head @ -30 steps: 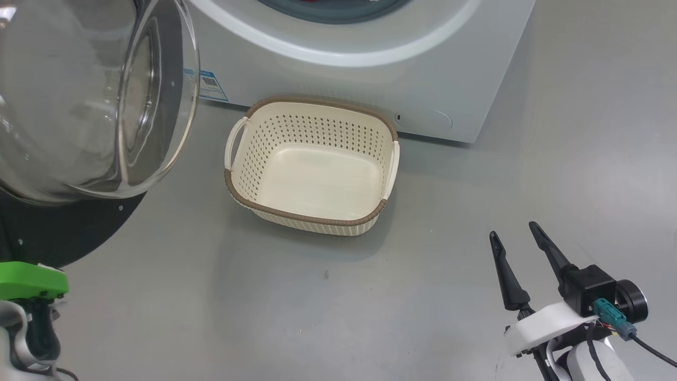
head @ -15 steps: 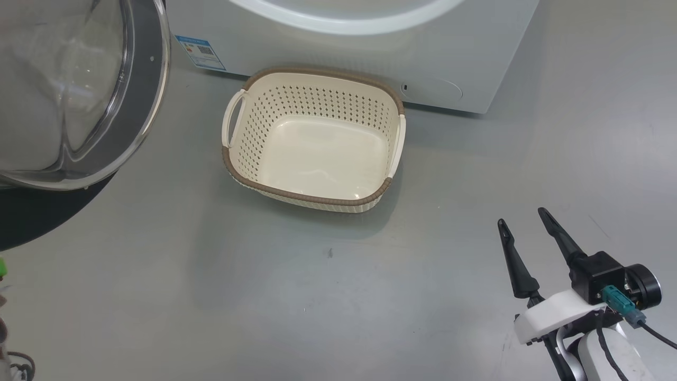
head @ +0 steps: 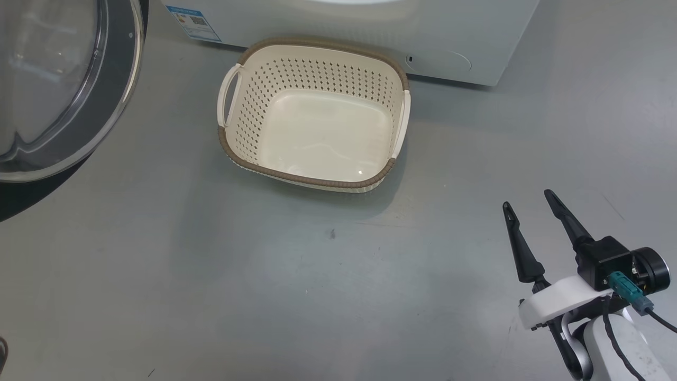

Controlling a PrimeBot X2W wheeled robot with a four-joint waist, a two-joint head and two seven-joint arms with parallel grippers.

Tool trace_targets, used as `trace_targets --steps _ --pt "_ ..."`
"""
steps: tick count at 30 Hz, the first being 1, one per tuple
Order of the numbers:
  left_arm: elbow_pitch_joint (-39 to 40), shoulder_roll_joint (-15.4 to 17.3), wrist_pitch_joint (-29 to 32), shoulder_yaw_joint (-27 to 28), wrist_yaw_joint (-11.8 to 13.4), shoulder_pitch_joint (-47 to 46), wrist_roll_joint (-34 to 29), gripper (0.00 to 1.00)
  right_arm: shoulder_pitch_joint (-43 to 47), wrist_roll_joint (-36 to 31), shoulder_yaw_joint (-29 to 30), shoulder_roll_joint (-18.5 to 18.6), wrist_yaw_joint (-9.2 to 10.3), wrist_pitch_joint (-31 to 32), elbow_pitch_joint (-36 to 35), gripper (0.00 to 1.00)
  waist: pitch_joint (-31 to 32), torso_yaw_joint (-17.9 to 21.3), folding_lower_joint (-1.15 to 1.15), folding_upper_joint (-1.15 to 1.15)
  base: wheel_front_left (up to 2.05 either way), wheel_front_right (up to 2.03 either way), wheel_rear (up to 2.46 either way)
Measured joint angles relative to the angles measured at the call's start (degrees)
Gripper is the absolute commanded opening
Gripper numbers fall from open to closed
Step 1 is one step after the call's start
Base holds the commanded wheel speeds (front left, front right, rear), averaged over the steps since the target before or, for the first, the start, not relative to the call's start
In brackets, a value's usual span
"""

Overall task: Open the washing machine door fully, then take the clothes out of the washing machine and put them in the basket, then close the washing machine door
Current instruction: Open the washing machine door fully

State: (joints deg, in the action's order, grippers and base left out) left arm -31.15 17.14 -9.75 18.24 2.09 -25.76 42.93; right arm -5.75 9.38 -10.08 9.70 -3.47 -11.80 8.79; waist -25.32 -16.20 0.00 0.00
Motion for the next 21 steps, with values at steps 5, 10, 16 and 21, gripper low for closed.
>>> trace_targets --steps 5,10,16,21 --pt "-1.99 0.05 -0.49 -0.41 -0.55 -0.74 -0.01 0.0 -0.19 0.0 0.13 0.02 0.01 0.0 -0.01 1.0 -0.27 -0.02 0.0 0.0 0.0 0.0 0.0" --pt "-4.44 0.11 -1.49 -1.42 -1.47 -1.47 -0.32 0.0 -0.83 0.04 0.45 -0.04 0.02 -0.03 0.47 1.0 0.17 -0.01 0.0 0.0 0.0 0.0 0.0" --pt "-6.04 0.23 -2.18 -3.23 -2.61 -1.5 -2.36 0.0 -0.94 0.18 0.47 -0.64 0.02 -0.21 1.47 1.0 1.9 0.06 0.0 0.0 0.0 0.0 0.0" --pt "-6.98 0.22 -2.77 -5.01 -3.44 -1.49 -3.82 0.0 -1.12 0.9 0.47 -1.51 0.02 -0.7 2.81 1.0 4.0 0.27 0.0 0.0 0.0 0.0 0.0"
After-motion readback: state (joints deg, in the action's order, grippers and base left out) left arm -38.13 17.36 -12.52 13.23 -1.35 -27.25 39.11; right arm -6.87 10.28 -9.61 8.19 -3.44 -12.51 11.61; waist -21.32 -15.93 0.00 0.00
